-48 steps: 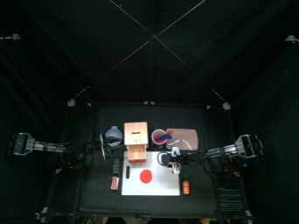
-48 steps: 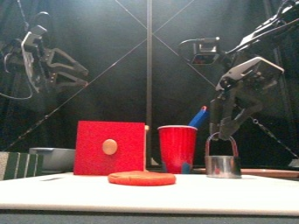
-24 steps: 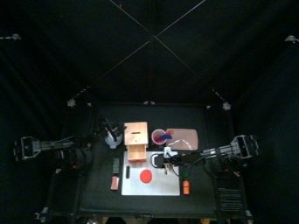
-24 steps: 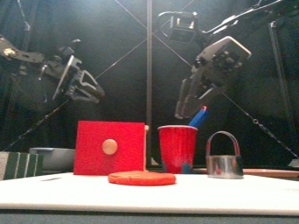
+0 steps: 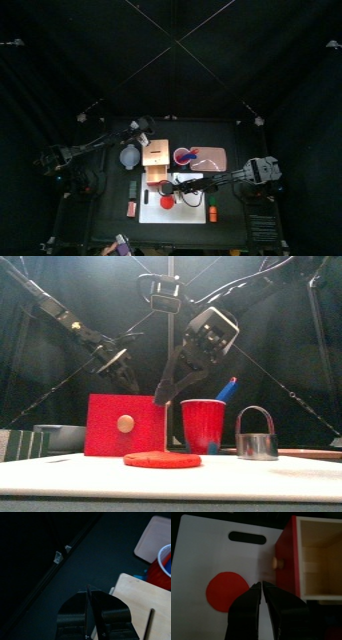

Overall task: Get the cutter from the drawer then cut the dough then place the extra dough in the bowl
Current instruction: Shut the drawer

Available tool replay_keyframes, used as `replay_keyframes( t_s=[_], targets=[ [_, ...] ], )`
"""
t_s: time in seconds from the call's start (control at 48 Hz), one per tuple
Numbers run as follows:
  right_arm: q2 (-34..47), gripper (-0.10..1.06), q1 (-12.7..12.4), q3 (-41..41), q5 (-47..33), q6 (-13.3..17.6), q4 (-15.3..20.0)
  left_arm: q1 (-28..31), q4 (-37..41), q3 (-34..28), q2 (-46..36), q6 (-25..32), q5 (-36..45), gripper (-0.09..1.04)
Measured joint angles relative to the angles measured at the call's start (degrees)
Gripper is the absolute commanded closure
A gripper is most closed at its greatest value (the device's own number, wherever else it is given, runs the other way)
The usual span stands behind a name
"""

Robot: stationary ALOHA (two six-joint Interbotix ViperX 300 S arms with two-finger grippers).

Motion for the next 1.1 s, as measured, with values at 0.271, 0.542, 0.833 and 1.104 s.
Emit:
replay_keyframes(
  t_s=[0.271,0.542,0.833,1.104],
  targets=[
    [4.7,0.65,-0.2,-4.6,0.0,-0.2,1.4,0.3,-8.0,-7.3,8.2,14.1,8.7,0.47],
    [8.4,0.65,-0.5,-8.3,1.1,-0.6,0.4,0.2,-15.0,-7.5,10.7,19.5,8.0,0.47],
    [9.8,0.65,-3.3,-10.3,3.6,-0.6,-5.4,0.4,-15.1,-7.5,11.7,19.7,6.9,0.47],
    [10.1,0.65,-6.6,-11.8,4.7,-0.6,-8.5,0.3,-14.9,-7.5,11.8,19.7,6.5,0.47]
  ],
)
